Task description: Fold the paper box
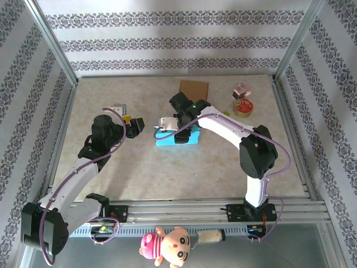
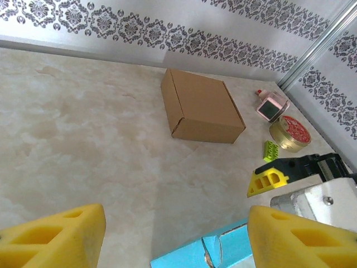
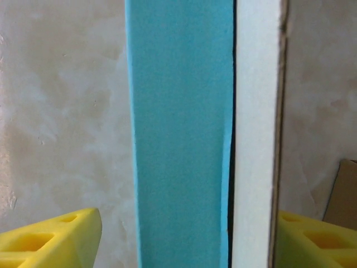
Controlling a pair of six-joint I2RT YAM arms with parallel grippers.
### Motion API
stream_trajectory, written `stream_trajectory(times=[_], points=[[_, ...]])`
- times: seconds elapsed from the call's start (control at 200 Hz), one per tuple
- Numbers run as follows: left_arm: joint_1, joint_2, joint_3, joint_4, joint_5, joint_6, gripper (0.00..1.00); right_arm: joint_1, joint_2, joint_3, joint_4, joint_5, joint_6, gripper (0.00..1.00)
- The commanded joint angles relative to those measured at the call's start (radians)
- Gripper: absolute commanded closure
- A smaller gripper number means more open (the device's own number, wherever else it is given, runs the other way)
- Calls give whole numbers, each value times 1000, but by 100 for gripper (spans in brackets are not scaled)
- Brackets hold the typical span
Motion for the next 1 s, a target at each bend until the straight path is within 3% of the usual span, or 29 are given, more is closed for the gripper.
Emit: stream_trajectory(times=[0.0, 0.335, 0.415, 0.49, 0.555, 0.725, 0.819, 0.994], points=[[-5, 2, 41, -32, 13, -20, 32, 10, -27, 39, -28, -17, 15, 24], [-5, 16, 74, -69, 45, -64, 33, 9, -85, 74, -23, -21, 80, 21], [-8, 23, 94, -104, 49, -106, 37, -2, -123, 73, 9, -53, 143, 21], [-21, 28, 112, -153, 46, -163, 44, -26, -164, 76, 54, -84, 270, 21], [-50, 32, 137, -217, 22, -200, 50, -65, -197, 78, 85, -71, 514, 21], [-146, 93, 250, -477, -80, -217, 62, -208, -309, -15, 24, -114, 1056, 34], [-183, 141, 307, -587, -115, -207, 64, -266, -386, -138, 12, -171, 1142, 40], [-232, 207, 351, -632, -139, -185, 68, -295, -475, -281, 17, -121, 1183, 46]])
